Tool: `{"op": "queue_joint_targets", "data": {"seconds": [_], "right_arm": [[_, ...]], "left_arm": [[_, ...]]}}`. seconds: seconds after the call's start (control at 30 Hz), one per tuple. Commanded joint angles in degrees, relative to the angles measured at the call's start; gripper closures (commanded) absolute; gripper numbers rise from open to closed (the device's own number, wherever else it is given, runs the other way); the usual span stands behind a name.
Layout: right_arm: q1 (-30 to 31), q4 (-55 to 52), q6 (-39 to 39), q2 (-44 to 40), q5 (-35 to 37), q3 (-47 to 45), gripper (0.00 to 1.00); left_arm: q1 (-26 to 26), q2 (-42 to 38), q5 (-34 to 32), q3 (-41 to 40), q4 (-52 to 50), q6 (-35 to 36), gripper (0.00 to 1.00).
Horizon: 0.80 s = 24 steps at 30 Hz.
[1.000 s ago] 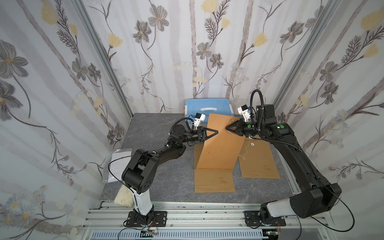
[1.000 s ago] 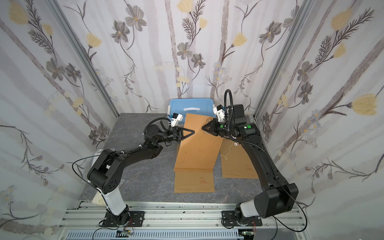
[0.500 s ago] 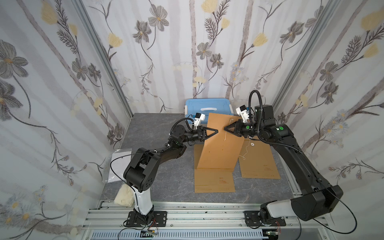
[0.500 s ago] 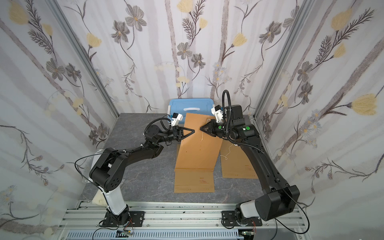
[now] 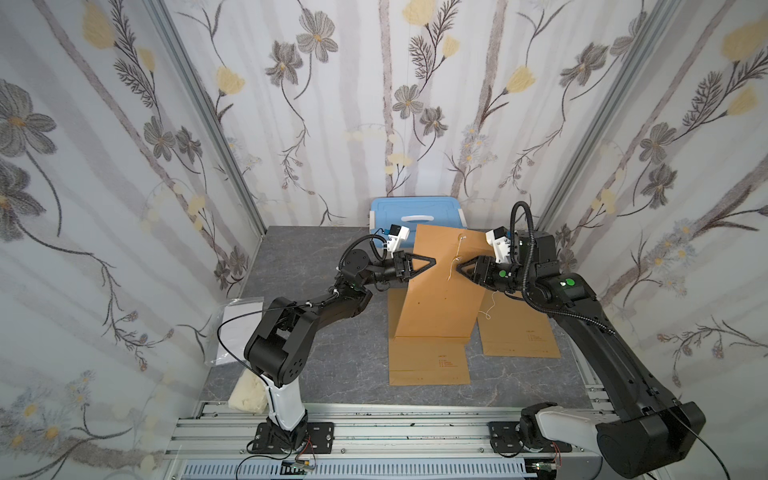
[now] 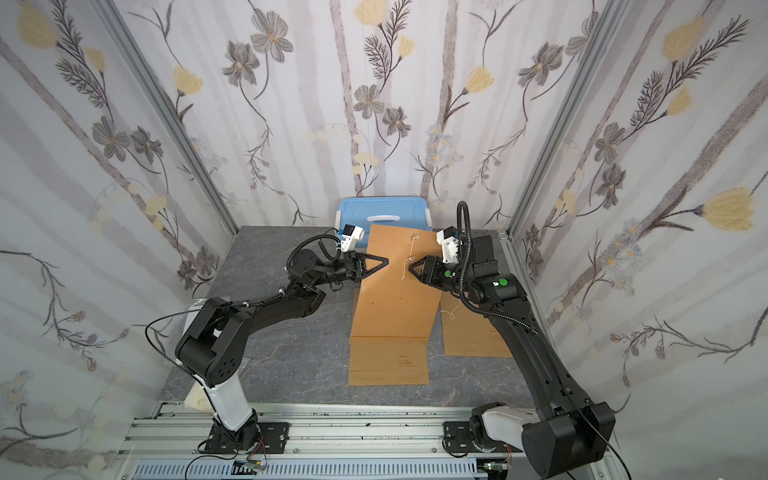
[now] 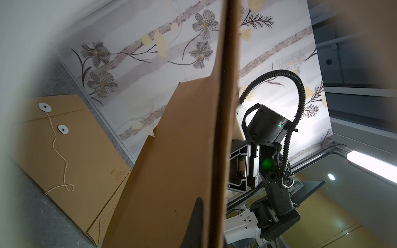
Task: Close the mouth of the file bag
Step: Close the file bag.
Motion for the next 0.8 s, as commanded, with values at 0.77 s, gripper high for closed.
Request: {"op": "queue_joint_targets", "data": {"seconds": [0.77], "right_arm": [[1.4,7.34,4.59,2.9,-0.3,3.02,0.65]], "left_arm": [[-0.08,-0.25,0.21,-0.27,2.29,-0.37,1.0]]}}
